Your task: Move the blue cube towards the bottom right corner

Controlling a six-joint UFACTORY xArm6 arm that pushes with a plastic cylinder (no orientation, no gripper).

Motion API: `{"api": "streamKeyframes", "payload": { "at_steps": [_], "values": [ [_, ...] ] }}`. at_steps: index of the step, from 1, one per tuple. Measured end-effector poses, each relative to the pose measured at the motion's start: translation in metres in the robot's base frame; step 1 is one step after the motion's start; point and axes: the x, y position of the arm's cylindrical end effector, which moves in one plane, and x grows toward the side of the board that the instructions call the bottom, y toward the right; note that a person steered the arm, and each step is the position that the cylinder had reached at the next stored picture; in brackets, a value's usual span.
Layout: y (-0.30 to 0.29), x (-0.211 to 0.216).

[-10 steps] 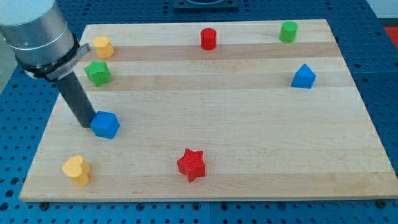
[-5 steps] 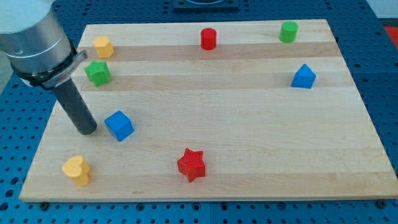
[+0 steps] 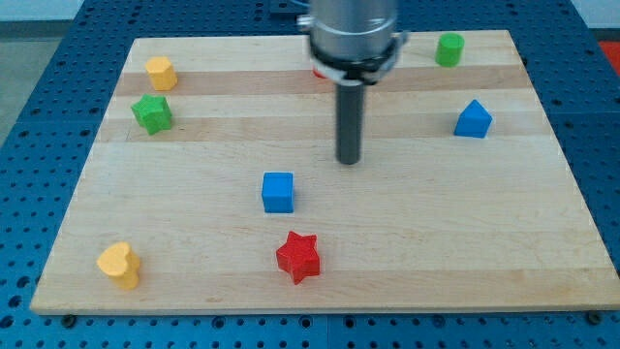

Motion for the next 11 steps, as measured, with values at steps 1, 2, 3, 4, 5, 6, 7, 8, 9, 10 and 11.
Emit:
{"api": "streamKeyframes", "payload": {
  "at_steps": [1, 2, 3, 4, 5, 6, 7, 8, 9, 10, 11],
  "values": [
    [-0.015, -0.017],
    [-0.064, -0.022],
    [-0.103, -0.022],
    [-0.146, -0.014],
    [-0.181, -0.012],
    [-0.151, 0.031],
    [-0.151, 0.031],
    [-0.145, 0.031],
    [-0.14, 0.04],
    [-0.14, 0.045],
    [-0.14, 0.048]
  ]
}}
